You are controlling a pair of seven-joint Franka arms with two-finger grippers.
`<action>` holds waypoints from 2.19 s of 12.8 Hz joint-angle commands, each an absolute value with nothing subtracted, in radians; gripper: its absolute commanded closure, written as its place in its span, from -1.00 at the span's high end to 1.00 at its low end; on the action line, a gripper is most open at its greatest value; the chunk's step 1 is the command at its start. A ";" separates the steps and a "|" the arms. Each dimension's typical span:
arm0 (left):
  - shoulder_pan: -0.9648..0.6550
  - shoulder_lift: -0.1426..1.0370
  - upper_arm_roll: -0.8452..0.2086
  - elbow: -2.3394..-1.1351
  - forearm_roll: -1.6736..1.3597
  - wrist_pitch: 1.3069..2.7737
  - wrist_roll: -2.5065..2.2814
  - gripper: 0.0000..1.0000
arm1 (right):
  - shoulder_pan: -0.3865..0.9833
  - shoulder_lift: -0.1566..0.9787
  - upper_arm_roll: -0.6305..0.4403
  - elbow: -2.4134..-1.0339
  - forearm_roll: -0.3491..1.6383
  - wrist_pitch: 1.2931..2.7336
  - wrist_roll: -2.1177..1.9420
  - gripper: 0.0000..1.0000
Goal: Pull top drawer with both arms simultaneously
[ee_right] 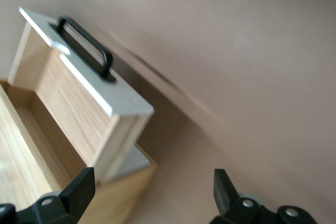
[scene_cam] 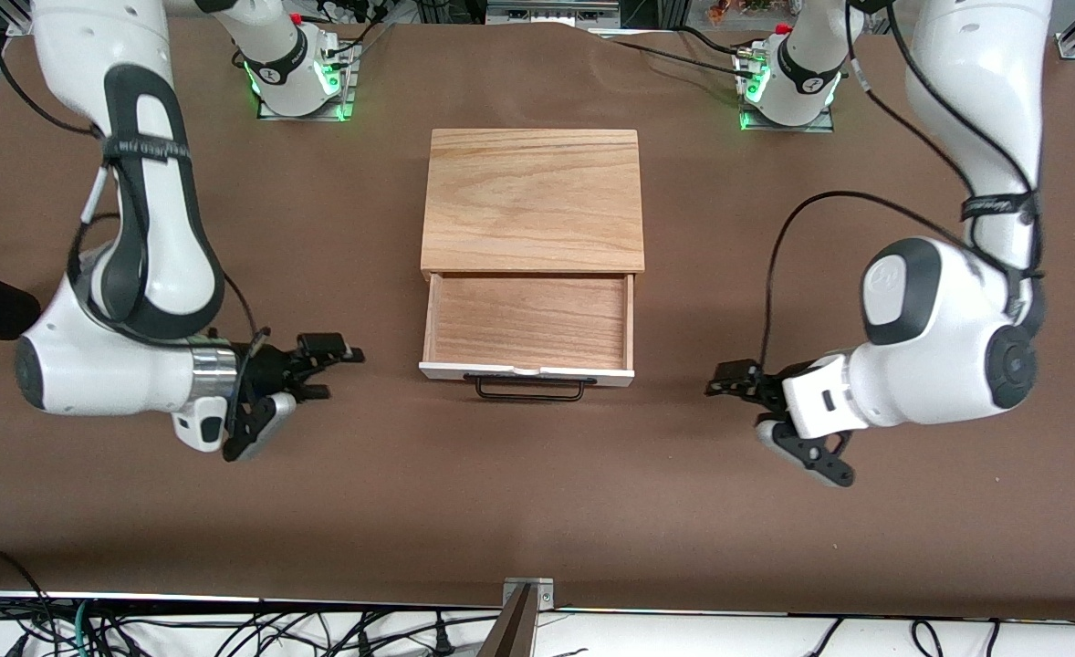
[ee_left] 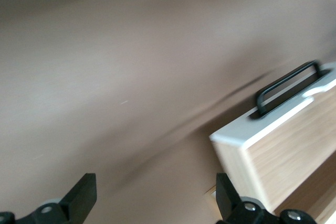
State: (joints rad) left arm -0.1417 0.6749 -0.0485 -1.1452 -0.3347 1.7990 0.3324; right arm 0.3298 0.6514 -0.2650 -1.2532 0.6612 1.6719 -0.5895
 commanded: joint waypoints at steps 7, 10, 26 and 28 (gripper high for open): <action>-0.066 0.411 0.017 -1.216 -0.045 1.690 0.337 1.00 | 0.344 0.397 -0.317 -1.273 0.052 1.407 -0.535 1.00; -0.028 0.342 0.018 -1.216 -0.038 1.626 0.328 1.00 | 0.351 0.359 -0.390 -1.279 0.058 1.384 -0.511 1.00; -0.034 0.181 0.006 -1.394 -0.021 1.454 -0.011 1.00 | -0.009 -0.052 -0.038 -1.796 -0.012 1.669 -0.176 1.00; -0.029 0.181 0.008 -1.397 -0.023 1.450 -0.011 1.00 | -0.009 -0.064 -0.078 -1.778 -0.003 1.583 -0.169 1.00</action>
